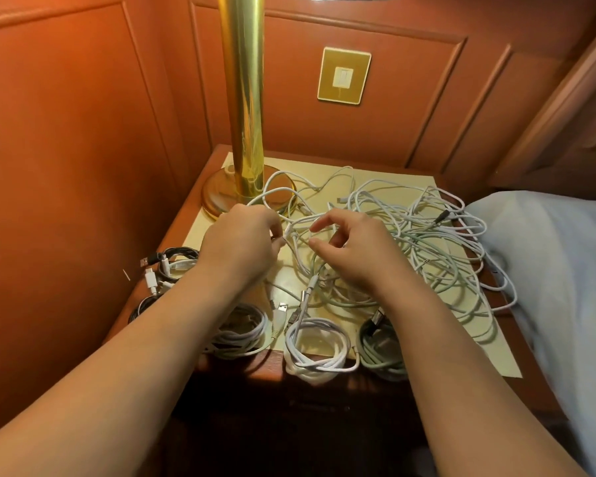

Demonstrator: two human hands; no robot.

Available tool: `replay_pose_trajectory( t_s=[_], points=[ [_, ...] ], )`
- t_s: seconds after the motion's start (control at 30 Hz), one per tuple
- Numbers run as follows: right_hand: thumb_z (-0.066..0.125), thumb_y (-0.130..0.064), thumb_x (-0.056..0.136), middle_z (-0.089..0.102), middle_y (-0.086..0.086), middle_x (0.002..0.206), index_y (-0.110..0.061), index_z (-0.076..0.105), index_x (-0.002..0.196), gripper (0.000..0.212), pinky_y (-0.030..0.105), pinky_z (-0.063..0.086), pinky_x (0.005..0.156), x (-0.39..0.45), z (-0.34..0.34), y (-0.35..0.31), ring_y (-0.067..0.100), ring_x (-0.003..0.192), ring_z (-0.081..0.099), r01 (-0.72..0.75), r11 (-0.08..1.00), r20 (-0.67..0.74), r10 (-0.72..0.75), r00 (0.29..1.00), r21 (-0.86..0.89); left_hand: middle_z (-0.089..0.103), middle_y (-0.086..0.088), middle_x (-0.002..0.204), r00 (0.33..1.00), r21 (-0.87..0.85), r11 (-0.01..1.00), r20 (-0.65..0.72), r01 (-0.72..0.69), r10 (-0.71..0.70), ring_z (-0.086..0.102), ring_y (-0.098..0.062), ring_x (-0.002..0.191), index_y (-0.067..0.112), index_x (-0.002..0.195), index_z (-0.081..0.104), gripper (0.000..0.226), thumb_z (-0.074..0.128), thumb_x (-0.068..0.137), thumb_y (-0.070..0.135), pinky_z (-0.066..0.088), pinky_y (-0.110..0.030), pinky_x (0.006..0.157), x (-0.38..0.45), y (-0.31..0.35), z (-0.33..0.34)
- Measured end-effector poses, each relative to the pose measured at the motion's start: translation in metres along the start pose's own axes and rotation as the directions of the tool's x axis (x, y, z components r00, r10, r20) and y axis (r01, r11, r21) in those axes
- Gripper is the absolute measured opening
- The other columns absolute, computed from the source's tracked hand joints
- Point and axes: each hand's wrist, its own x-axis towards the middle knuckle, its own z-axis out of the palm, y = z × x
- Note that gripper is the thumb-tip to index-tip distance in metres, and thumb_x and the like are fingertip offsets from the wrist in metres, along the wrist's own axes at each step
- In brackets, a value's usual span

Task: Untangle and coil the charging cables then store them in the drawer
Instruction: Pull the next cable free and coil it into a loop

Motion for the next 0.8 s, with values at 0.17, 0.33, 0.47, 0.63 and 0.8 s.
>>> replay_pose_trajectory(
  t_s=[0.17,0.33,0.47,0.63,0.8],
  points=[
    [0.071,-0.039,0.095,0.066,-0.008,0.075,-0.034,0.070,0.118,0.023,0.034,0.058,0.069,-0.004,-0.002,0.000,0.011,0.070,0.065,0.027,1.000,-0.059,-0.026,0.998,0.012,0.076,0.005,0.099,0.985,-0.031,0.996,-0.156,-0.079,0.073,0.067,-0.017,0.087,0.029,0.101,0.081,0.017,0.078,0.089,0.041,0.049,-0.030,0.064,-0.002,0.011,-0.006],
    [0.073,-0.039,0.095,0.066,-0.006,0.078,-0.040,0.068,0.125,0.030,0.031,0.051,0.062,-0.010,0.003,-0.006,0.011,0.067,0.062,0.085,0.987,-0.071,-0.076,0.995,0.136,0.074,0.005,0.085,0.988,-0.525,0.843,-0.147,-0.116,0.044,0.070,-0.007,0.077,0.018,0.101,0.072,0.007,0.072,0.096,0.024,0.056,-0.023,0.065,-0.003,0.022,-0.011],
    [0.073,-0.042,0.095,0.062,-0.009,0.070,-0.038,0.075,0.113,0.019,0.029,0.049,0.057,-0.007,0.001,-0.005,0.008,0.061,0.057,0.060,0.980,-0.167,-0.028,0.986,0.190,0.073,-0.006,0.088,0.998,-0.810,0.586,-0.060,-0.033,-0.026,0.073,-0.015,0.081,0.004,0.108,0.062,0.009,0.062,0.102,0.011,0.062,-0.030,0.075,-0.003,0.029,-0.019],
    [0.066,-0.043,0.099,0.067,-0.013,0.084,-0.041,0.073,0.113,0.016,0.032,0.056,0.066,-0.007,-0.002,-0.012,0.014,0.080,0.066,0.029,0.997,-0.214,-0.044,0.976,-0.070,0.062,-0.003,0.079,0.991,-0.875,0.477,-0.125,-0.088,-0.047,0.058,-0.013,0.072,0.003,0.104,0.059,0.004,0.057,0.104,0.006,0.053,-0.027,0.067,-0.004,0.035,-0.026],
    [0.061,-0.044,0.100,0.073,-0.006,0.096,-0.040,0.071,0.117,0.020,0.029,0.043,0.064,-0.009,-0.002,-0.016,0.023,0.088,0.067,-0.038,0.978,-0.253,-0.016,0.967,-0.206,0.059,-0.003,0.076,0.984,-0.909,0.392,-0.173,-0.142,-0.046,0.047,-0.026,0.066,0.006,0.105,0.056,0.004,0.054,0.105,0.009,0.033,-0.036,0.050,-0.009,0.037,-0.043]
  ],
)
